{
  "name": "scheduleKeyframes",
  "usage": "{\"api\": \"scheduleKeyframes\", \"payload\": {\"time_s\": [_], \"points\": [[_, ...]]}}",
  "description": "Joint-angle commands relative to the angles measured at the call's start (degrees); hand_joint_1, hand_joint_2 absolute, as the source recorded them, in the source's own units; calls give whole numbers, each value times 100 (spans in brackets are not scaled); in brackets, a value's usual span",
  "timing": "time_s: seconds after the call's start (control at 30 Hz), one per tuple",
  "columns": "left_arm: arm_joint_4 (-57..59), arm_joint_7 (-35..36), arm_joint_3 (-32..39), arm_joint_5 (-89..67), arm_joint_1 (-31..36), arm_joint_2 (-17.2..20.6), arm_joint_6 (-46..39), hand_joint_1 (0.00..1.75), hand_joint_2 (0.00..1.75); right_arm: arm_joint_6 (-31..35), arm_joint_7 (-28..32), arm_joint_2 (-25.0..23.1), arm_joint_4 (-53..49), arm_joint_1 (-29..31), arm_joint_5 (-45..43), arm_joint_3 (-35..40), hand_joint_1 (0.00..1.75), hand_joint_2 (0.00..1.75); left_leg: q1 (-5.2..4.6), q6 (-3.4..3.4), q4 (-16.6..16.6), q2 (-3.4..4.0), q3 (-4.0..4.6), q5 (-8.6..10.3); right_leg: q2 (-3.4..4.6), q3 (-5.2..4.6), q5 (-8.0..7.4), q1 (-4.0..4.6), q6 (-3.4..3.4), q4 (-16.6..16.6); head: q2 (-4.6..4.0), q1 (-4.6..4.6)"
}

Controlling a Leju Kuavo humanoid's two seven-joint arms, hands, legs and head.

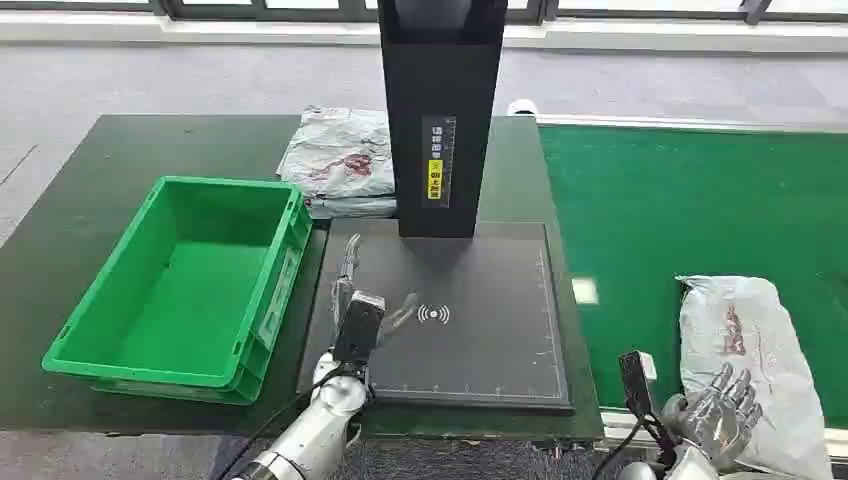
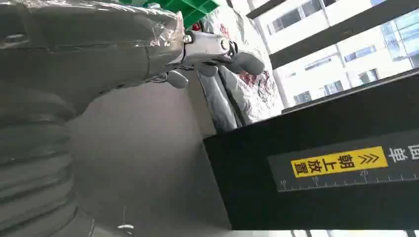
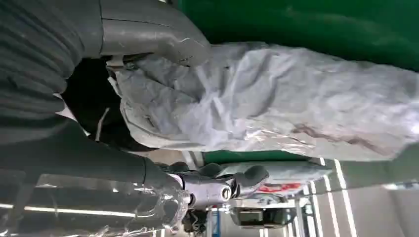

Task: Moved the parcel from conveyor to table for the left to box.

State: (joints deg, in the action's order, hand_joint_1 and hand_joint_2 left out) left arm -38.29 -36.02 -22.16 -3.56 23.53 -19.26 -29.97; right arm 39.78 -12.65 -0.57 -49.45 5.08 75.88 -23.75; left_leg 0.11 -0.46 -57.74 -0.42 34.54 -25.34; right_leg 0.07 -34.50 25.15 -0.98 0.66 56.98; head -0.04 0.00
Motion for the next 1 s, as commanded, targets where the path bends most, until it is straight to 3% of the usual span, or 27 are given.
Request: {"api": "scheduleKeyframes", "payload": {"time_s": [0.03,0.5,0.57,0.67,0.7,0.77,0.83,0.9,1.0], "points": [[-12,140,148,-50,100,237,105,0,175,-248,-237,486,1972,802,132,-754,175,175,3,-2,12,16,-27,-4,12,23,-1,5,-6,-14,0,-2],[-460,262,337,-208,-167,308,56,0,175,-376,-335,569,2664,1120,171,-793,175,175,7,0,8,7,-30,-4,3,30,1,8,-4,-12,-2,-2],[-564,321,403,-295,-231,314,62,0,175,-205,3,479,2549,1146,9,-846,175,175,9,3,7,14,-33,-5,8,35,-1,11,-4,-17,0,-2],[-758,359,559,-454,-366,334,28,0,175,22,1301,-102,1219,971,-641,-958,175,175,11,10,7,28,-40,-7,23,40,-5,13,-2,-24,0,0],[-834,372,616,-539,-416,342,1,0,175,22,2064,-458,476,887,-1166,-841,175,175,10,12,4,33,-34,-9,27,36,-4,12,2,-22,0,0],[-917,400,707,-728,-442,329,-44,0,175,-232,2673,-925,-1152,418,-2049,153,175,175,7,11,5,55,-28,-10,48,26,-11,6,3,-16,0,0],[-925,410,771,-854,-411,304,-20,0,175,-360,2549,-1090,-2417,-68,-2214,1240,175,175,11,8,2,65,-24,-13,59,20,-13,11,0,-13,0,2],[-920,337,837,-900,-384,300,-18,0,175,-1129,2634,-1059,-3387,-547,-2928,2593,175,175,8,2,4,59,-26,-14,52,14,-8,8,-7,-2,0,0],[-841,181,854,-789,-324,295,5,0,175,-1256,2663,-937,-3750,-884,-2957,3982,175,175,10,-5,-1,37,-24,-9,32,14,1,12,-8,7,0,-2]]}}
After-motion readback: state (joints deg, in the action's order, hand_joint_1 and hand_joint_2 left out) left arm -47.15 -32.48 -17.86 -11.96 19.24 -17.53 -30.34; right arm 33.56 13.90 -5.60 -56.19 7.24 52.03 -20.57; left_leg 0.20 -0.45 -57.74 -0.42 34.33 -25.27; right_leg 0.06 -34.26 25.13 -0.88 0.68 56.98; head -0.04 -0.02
